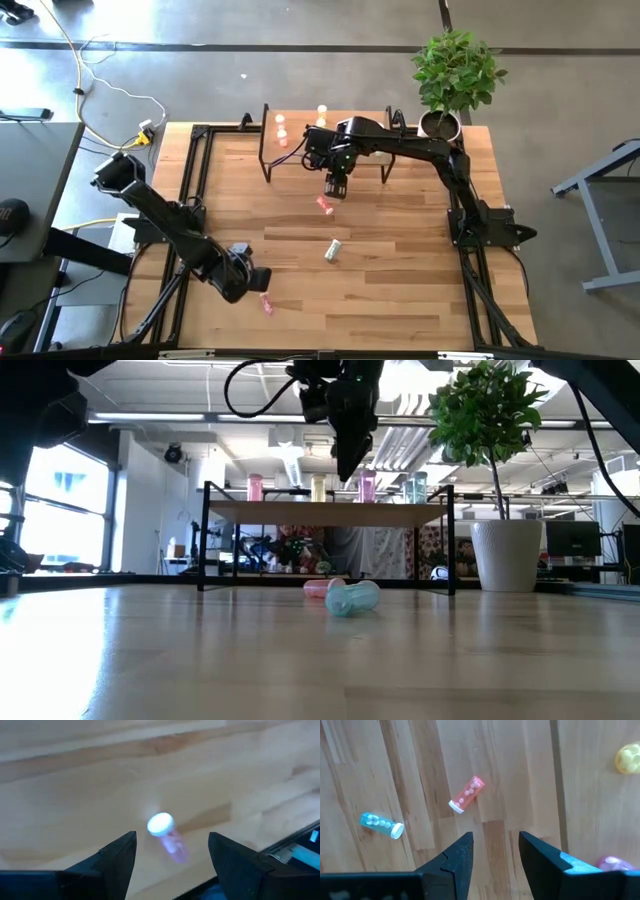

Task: Pick and place medicine bottles onto shelf by color
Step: Put the purple pill bottle on the shelf aligned with the purple pill bottles

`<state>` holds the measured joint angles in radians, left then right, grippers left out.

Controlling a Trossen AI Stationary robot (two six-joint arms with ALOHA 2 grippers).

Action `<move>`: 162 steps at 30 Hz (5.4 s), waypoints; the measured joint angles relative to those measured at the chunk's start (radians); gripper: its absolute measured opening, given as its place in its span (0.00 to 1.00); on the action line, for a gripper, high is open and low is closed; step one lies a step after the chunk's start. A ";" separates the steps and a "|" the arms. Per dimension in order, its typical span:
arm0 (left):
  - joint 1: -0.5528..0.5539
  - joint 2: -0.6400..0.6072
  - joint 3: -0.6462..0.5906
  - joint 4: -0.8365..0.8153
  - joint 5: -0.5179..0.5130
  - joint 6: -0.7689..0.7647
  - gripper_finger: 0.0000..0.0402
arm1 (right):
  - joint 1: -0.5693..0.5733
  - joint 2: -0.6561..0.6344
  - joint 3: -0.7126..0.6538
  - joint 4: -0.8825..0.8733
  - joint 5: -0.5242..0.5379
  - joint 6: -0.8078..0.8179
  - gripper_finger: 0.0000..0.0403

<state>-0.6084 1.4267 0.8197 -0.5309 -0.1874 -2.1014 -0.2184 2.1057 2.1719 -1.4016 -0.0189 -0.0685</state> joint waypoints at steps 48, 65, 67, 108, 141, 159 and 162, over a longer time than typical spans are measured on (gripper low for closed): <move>-0.043 0.395 0.218 0.043 0.105 -0.084 0.59 | 0.000 0.000 0.000 0.019 -0.004 -0.003 0.37; -0.046 0.407 0.219 0.000 0.199 0.052 0.42 | 0.000 0.000 0.000 0.022 -0.004 -0.003 0.37; -0.046 0.407 0.218 -0.003 0.203 0.065 0.38 | 0.000 0.000 0.000 0.022 -0.004 -0.003 0.37; 0.126 0.227 0.215 0.026 -0.133 0.644 0.22 | 0.000 -0.094 0.000 0.007 -0.068 -0.045 0.37; 0.378 -0.302 -0.065 0.089 -0.160 1.175 0.22 | 0.000 -0.105 0.000 0.064 -0.202 0.009 0.37; 0.653 -0.434 -0.071 0.179 0.087 1.575 0.22 | 0.000 -0.105 0.000 0.356 -0.500 0.174 0.37; 0.693 -0.433 -0.071 0.208 0.140 1.623 0.22 | 0.000 -0.105 0.000 0.388 -0.532 0.174 0.37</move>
<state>0.0841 0.9936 0.7486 -0.3230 -0.0478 -0.4788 -0.2181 2.0010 2.1723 -1.0135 -0.5512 0.1059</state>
